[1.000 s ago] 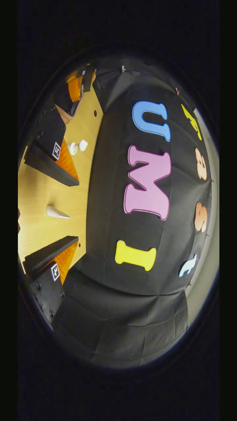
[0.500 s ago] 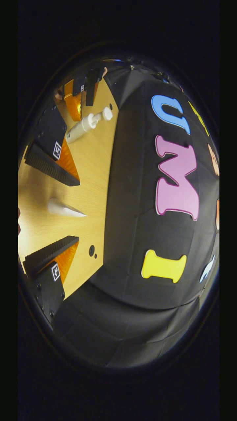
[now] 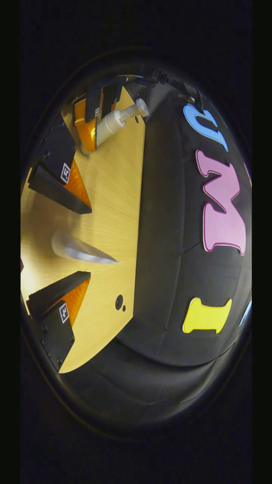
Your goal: First open the suitcase, pack the skin care products into it, and then close the suitcase.
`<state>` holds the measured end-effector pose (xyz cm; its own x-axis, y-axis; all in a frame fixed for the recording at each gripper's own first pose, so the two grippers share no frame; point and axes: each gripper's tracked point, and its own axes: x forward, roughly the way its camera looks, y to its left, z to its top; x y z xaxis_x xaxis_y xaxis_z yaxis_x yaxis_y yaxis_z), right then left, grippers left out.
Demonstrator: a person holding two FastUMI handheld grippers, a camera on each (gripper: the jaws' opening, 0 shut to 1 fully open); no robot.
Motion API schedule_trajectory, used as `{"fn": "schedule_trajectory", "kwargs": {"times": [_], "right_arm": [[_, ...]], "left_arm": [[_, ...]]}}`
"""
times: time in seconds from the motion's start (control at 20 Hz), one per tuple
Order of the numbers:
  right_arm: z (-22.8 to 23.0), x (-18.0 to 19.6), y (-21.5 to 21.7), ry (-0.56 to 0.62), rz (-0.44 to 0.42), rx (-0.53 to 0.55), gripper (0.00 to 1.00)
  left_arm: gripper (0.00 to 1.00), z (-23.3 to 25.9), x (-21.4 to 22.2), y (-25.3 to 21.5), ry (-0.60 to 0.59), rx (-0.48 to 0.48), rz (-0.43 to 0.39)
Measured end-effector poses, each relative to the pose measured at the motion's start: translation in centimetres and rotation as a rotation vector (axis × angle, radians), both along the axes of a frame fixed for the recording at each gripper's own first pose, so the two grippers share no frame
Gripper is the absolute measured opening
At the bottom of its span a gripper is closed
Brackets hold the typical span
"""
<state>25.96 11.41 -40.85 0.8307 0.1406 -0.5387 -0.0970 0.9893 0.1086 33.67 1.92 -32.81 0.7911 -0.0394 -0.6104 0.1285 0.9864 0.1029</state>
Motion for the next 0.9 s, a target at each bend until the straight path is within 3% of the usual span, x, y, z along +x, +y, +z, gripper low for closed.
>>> {"fn": "schedule_trajectory", "kwargs": {"times": [0.05,0.1,0.25,0.3,0.45,0.5,0.55,0.65,0.9], "right_arm": [[-0.9,-0.1,0.3,0.024,0.004,0.012,0.97],[-2.1,-0.3,0.4,0.063,0.000,0.013,0.87],[-2.5,-0.6,0.1,0.094,-0.019,0.014,0.42],[-2.3,-0.8,0.3,0.105,-0.014,0.018,0.37],[-1.7,-2.2,0.2,0.124,0.012,0.014,0.34],[-1.0,-2.8,0.2,0.125,0.019,0.017,0.39],[0.1,-3.4,0.3,0.114,0.029,0.017,0.30],[2.5,-4.3,0.5,0.076,0.042,0.016,0.34],[8.4,-7.6,3.6,0.012,0.073,0.110,0.29]], "left_arm": [[0.73,2.0,-1.5,-0.8,0.018,-0.002,-0.011],[0.58,2.1,-2.0,-0.3,0.038,-0.001,-0.010],[0.56,2.4,-3.2,-0.4,0.104,-0.057,0.018],[0.56,2.5,-4.0,-0.5,0.135,-0.087,0.030],[0.55,4.5,-7.0,-0.3,0.184,-0.153,0.034],[0.55,5.6,-9.2,-0.2,0.217,-0.186,0.019],[0.55,6.9,-11.3,-0.3,0.259,-0.229,-0.004],[0.55,9.9,-15.5,1.1,0.325,-0.268,-0.020],[0.55,13.4,-23.1,10.1,0.486,-0.179,0.022]]}}
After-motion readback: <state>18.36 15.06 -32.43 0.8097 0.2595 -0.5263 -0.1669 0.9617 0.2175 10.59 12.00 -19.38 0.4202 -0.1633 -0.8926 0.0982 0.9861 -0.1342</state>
